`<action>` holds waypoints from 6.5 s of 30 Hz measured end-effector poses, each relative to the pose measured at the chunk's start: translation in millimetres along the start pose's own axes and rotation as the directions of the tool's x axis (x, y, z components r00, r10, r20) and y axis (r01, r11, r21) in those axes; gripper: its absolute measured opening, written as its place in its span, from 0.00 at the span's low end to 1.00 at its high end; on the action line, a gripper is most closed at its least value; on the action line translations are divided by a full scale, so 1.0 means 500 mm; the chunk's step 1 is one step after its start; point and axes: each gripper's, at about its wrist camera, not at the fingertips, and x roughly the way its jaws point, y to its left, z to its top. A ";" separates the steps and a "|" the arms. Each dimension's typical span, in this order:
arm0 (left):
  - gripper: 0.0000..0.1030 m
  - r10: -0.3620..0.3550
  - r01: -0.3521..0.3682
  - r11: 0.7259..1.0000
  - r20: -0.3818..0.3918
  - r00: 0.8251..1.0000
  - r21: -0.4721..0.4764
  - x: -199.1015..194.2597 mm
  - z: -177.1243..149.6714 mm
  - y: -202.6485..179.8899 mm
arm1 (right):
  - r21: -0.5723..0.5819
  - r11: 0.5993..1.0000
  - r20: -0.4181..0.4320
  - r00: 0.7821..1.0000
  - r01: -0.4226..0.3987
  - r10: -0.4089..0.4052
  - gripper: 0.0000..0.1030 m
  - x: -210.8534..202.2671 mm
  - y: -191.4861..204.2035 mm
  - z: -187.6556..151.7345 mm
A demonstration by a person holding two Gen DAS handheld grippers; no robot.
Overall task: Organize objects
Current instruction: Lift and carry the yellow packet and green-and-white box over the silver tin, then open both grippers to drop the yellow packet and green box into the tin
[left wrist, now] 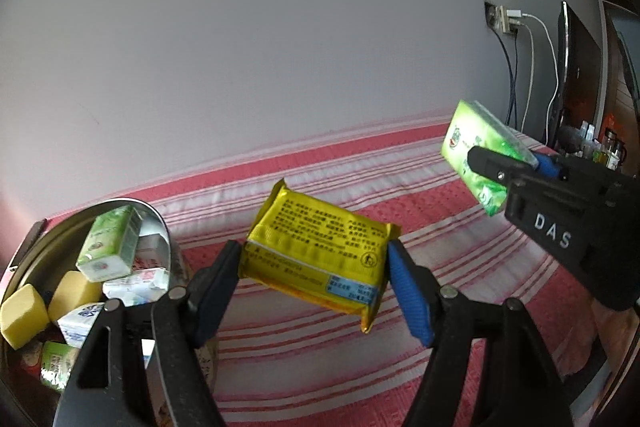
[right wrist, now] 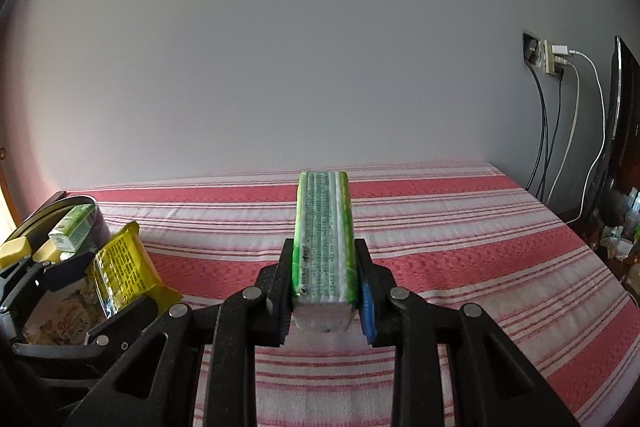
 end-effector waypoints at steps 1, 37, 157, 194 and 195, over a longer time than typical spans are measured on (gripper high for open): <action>0.71 0.003 -0.003 1.000 0.013 1.000 0.002 -0.006 0.000 0.000 | -0.001 1.000 0.008 1.000 -0.002 0.002 0.28 -0.001 -0.004 -0.001; 0.71 0.055 -0.039 0.995 0.186 0.981 -0.092 -0.069 -0.058 0.073 | -0.048 0.999 0.126 0.992 -0.008 0.013 0.28 -0.088 0.040 -0.025; 0.71 0.330 -0.321 0.890 -0.030 0.944 -0.322 -0.134 -0.125 0.473 | -0.347 0.860 -0.005 0.918 -0.374 0.397 0.28 -0.036 0.442 0.048; 0.96 0.304 -0.317 0.908 -0.091 0.948 -0.274 -0.106 -0.115 0.491 | -0.311 0.850 -0.128 0.905 -0.426 0.407 0.65 0.031 0.482 0.024; 0.96 0.306 -0.317 0.908 -0.083 0.948 -0.276 -0.115 -0.116 0.489 | -0.305 0.852 -0.124 0.904 -0.427 0.409 0.65 0.025 0.479 0.025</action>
